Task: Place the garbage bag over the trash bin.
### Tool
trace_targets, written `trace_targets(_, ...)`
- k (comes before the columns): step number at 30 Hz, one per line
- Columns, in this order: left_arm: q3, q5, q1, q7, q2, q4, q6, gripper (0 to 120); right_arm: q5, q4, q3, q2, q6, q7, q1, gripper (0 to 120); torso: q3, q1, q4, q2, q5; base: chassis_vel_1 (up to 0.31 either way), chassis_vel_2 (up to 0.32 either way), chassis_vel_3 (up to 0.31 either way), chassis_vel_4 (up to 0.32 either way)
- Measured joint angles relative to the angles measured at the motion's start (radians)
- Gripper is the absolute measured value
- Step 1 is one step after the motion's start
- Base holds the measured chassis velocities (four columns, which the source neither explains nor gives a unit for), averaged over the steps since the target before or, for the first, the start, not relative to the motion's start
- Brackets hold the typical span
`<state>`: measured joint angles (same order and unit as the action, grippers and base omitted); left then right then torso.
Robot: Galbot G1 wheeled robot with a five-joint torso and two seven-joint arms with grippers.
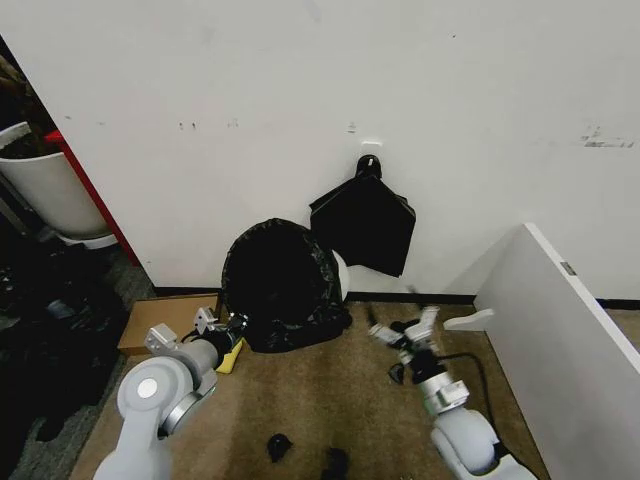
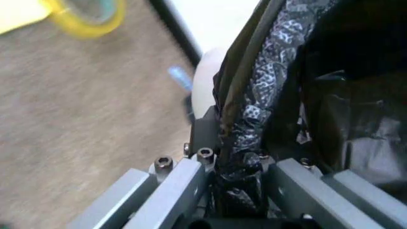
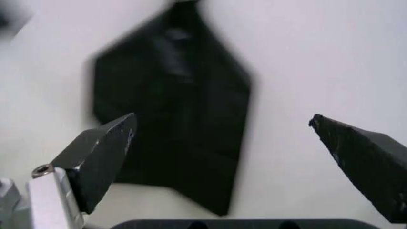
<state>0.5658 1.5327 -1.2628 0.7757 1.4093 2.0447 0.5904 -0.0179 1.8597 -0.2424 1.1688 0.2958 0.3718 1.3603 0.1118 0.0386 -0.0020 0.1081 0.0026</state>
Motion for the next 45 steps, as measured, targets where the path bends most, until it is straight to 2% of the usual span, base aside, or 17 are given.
trace_targets(3,-0.019,-0.028,0.009,0.069,0.023,-0.051,0.028,0,0.015,0.061,0.012,0.008,-0.016,0.023,0.016,100,0.000,0.000,-0.0001,0.000,0.0000,0.000,0.000,0.000,0.000)
trace_targets(8,-0.035,-0.092,0.002,0.094,0.032,-0.099,0.060,0,0.050,0.115,0.046,0.026,-0.015,-0.010,0.023,100,0.000,0.000,0.0002,0.000,-0.0001,0.000,0.000,0.000,0.000)
trace_targets(13,-0.053,-0.143,-0.004,0.097,-0.002,-0.099,0.136,0,0.072,0.129,0.057,0.036,-0.003,-0.041,0.024,100,0.000,0.000,0.0002,0.000,-0.0001,0.000,0.000,0.000,0.000)
trace_targets(20,-0.141,-0.216,-0.014,0.096,-0.073,-0.079,0.150,0,0.072,0.126,0.062,0.037,-0.001,-0.051,0.021,100,0.000,0.000,0.0000,0.000,0.0000,0.000,0.000,0.000,0.000)
trace_targets(25,-0.242,-0.326,-0.009,-0.011,-0.190,-0.087,0.150,0,0.065,0.119,0.066,0.030,0.003,-0.062,0.014,100,0.000,0.000,0.0001,0.000,0.0000,0.000,0.000,0.000,0.000)
trace_targets(29,-0.286,-0.408,0.008,-0.087,-0.240,-0.109,0.150,0,0.063,0.117,0.066,0.027,0.006,-0.065,0.014,100,0.000,0.000,0.0002,0.000,0.0000,0.000,0.000,0.000,0.000)
trace_targets(33,-0.355,-0.486,0.056,-0.243,-0.342,-0.156,0.146,0,0.061,0.116,0.064,0.025,0.009,-0.072,0.014,100,0.000,0.000,0.0002,0.000,0.0001,0.000,0.000,0.000,0.000)
trace_targets(34,-0.355,-0.486,0.056,-0.243,-0.342,-0.156,0.146,0,0.061,0.116,0.064,0.025,0.009,-0.072,0.014,100,0.000,0.000,0.0002,0.000,0.0001,0.000,0.000,0.000,0.000)
trace_targets(36,-0.385,-0.511,0.080,-0.327,-0.389,-0.174,0.145,0,0.060,0.114,0.064,0.027,0.009,-0.078,0.014,100,0.000,0.000,0.0003,0.000,0.0002,0.000,0.000,0.000,0.000)
trace_targets(39,-0.390,-0.539,0.111,-0.440,-0.418,-0.195,0.147,0,0.060,0.112,0.063,0.031,0.009,-0.083,0.014,100,0.000,0.000,0.0001,0.000,-0.0003,0.000,0.000,0.000,0.000)
trace_targets(45,-0.377,-0.509,0.158,-0.462,-0.421,-0.195,0.147,0,0.060,0.107,0.062,0.036,0.006,-0.089,0.013,100,0.000,0.000,0.0000,0.000,-0.0003,0.000,0.000,0.000,0.000)
